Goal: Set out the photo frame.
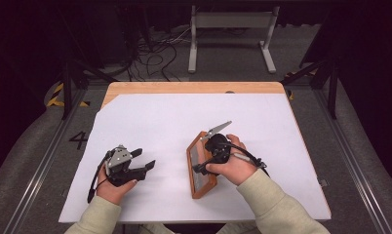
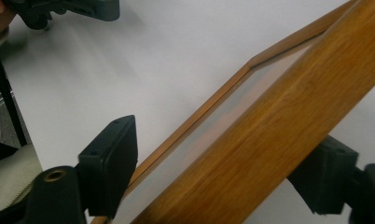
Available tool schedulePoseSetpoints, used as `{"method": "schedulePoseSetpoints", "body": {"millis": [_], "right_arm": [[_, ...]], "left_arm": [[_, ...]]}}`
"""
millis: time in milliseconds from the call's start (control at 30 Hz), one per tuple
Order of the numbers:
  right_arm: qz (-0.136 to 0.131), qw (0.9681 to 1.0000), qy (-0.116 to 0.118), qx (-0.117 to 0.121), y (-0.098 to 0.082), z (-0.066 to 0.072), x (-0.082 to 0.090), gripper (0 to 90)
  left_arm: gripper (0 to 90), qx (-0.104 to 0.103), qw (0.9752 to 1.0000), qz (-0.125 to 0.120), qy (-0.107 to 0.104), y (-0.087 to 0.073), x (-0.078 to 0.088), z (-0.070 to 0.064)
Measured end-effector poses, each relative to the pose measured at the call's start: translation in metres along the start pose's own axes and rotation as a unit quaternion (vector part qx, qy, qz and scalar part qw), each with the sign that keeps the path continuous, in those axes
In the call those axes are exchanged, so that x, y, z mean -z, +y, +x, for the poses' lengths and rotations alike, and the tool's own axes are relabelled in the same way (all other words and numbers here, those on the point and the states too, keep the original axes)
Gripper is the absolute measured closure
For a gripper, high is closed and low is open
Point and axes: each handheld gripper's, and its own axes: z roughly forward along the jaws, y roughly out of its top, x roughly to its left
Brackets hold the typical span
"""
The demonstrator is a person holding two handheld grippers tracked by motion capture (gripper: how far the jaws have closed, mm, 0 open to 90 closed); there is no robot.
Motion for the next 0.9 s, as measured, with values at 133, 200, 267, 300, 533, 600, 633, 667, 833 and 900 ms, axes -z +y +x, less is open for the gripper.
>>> {"method": "schedulePoseSetpoints", "body": {"millis": [133, 200, 267, 300, 533, 600, 633, 667, 833, 900], "right_arm": [[0.009, 0.9999, -0.005, -0.003, 0.0017, -0.0017, -0.0008, 32.0], [0.011, 0.9999, -0.007, -0.009, 0.0019, -0.0023, -0.0007, 34.0], [0.011, 0.9998, -0.008, -0.011, 0.0020, -0.0024, -0.0006, 34.8], [0.012, 0.9998, -0.012, -0.013, 0.0024, -0.0019, -0.0004, 35.7], [0.028, 0.9985, -0.016, -0.045, 0.0045, -0.0005, -0.0004, 42.6], [0.032, 0.9981, -0.016, -0.050, 0.0048, -0.0001, -0.0004, 44.3], [0.034, 0.9977, -0.018, -0.055, 0.0049, 0.0004, -0.0002, 45.5], [0.034, 0.9975, -0.020, -0.059, 0.0050, 0.0006, -0.0001, 46.8], [0.035, 0.9968, -0.023, -0.068, 0.0052, 0.0011, 0.0006, 50.7], [0.038, 0.9963, -0.025, -0.073, 0.0063, 0.0010, 0.0022, 56.7]], "left_arm": [[32.0, -0.002, 1.0000, 0.001, 0.000, 0.0000, -0.0002, 0.0000], [32.0, -0.002, 1.0000, 0.001, 0.000, 0.0000, -0.0002, -0.0001], [32.0, -0.002, 1.0000, 0.000, 0.000, 0.0000, -0.0003, -0.0002], [32.0, -0.002, 1.0000, 0.000, 0.000, -0.0001, -0.0005, -0.0003], [32.0, -0.003, 1.0000, 0.000, 0.000, 0.0000, -0.0004, -0.0002], [32.0, -0.003, 1.0000, 0.000, 0.000, 0.0000, -0.0004, -0.0002], [32.0, -0.003, 1.0000, -0.001, 0.000, 0.0000, -0.0004, -0.0002], [32.0, -0.002, 1.0000, -0.001, 0.000, 0.0000, -0.0003, -0.0003], [32.0, -0.003, 1.0000, -0.002, 0.001, 0.0000, -0.0003, -0.0002], [32.0, -0.003, 1.0000, -0.001, 0.001, 0.0000, -0.0003, -0.0002]]}}
